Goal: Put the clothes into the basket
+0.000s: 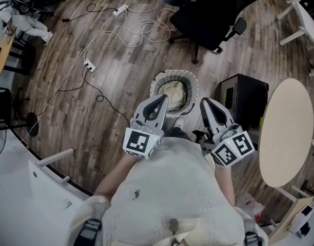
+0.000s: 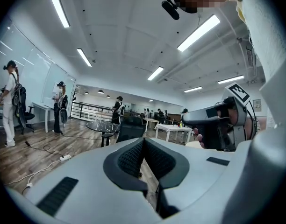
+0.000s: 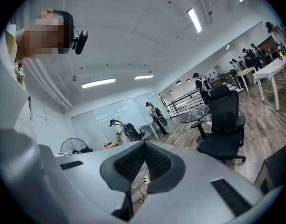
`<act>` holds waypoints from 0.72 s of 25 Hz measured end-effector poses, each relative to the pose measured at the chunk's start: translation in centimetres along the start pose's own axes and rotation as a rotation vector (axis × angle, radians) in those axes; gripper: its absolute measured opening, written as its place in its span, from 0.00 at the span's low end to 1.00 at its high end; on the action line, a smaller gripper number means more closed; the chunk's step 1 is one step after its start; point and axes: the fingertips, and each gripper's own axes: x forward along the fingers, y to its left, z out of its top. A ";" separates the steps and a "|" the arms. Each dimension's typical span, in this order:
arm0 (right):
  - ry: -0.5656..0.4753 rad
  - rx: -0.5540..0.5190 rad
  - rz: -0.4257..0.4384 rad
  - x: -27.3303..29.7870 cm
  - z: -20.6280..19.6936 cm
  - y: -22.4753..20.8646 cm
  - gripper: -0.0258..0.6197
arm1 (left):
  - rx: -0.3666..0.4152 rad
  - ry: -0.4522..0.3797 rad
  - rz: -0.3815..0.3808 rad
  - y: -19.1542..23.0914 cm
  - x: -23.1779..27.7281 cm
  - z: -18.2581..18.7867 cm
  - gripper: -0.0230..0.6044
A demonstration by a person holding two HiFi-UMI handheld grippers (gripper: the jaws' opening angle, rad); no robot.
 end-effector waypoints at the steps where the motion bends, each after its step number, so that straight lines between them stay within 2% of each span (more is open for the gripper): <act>1: -0.002 -0.007 0.012 0.2 0.3 0.7 0.05 | -0.001 -0.003 0.001 0.1 -0.1 0.4 0.07; 8: -0.023 -0.120 0.035 -0.3 3.1 3.6 0.05 | 0.003 -0.036 0.016 0.6 -1.4 3.7 0.07; 15: -0.082 -0.198 -0.024 -2.6 6.7 3.8 0.05 | 0.030 -0.141 0.046 0.1 -2.9 9.7 0.07; 18: -0.129 -0.191 -0.043 -3.6 8.1 3.4 0.05 | 0.050 -0.160 0.051 -0.3 -3.0 10.7 0.07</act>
